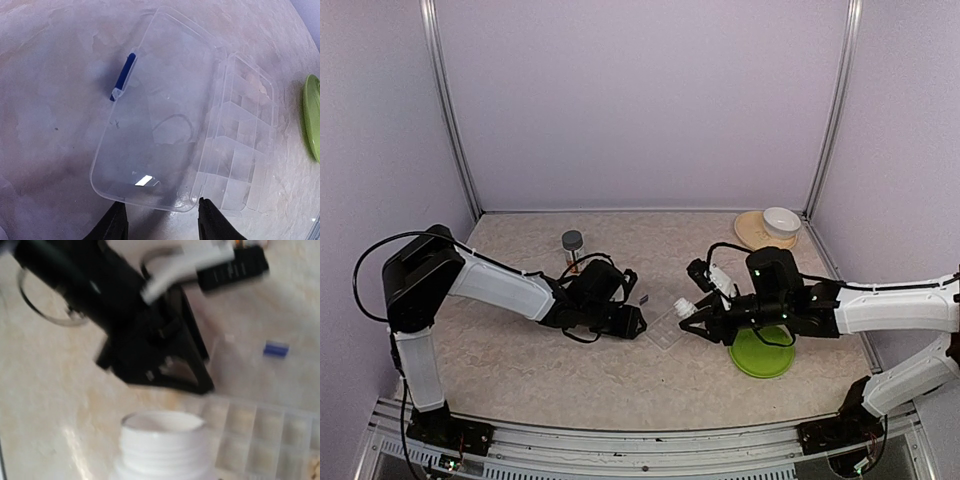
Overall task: Sort the pills into containers
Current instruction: Move the pill container to the center of the board, then pour the pill into the compartment of the pill container.
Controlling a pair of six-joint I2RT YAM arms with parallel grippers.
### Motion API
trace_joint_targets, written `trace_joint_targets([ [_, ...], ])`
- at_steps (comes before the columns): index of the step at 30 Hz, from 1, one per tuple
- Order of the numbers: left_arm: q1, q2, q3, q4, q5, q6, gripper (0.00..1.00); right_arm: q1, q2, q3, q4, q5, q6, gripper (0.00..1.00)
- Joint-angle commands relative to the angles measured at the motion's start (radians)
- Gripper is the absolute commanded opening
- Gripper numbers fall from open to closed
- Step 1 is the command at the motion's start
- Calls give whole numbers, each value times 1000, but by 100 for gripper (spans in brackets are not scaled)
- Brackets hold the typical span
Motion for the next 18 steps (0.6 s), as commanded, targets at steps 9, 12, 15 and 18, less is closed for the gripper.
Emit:
trace_joint_targets([
  [9, 26, -151, -40, -16, -61, 13, 72, -9, 121, 29, -113, 66, -18, 12],
  [12, 25, -172, -55, 6, -43, 14, 78, -9, 150, 40, -115, 75, -20, 12],
  [15, 24, -193, -76, 28, -28, 10, 85, -8, 173, 52, -113, 100, -21, 12],
  [18, 22, -221, -104, 59, -19, 6, 93, -8, 198, 66, -114, 109, -26, 12],
])
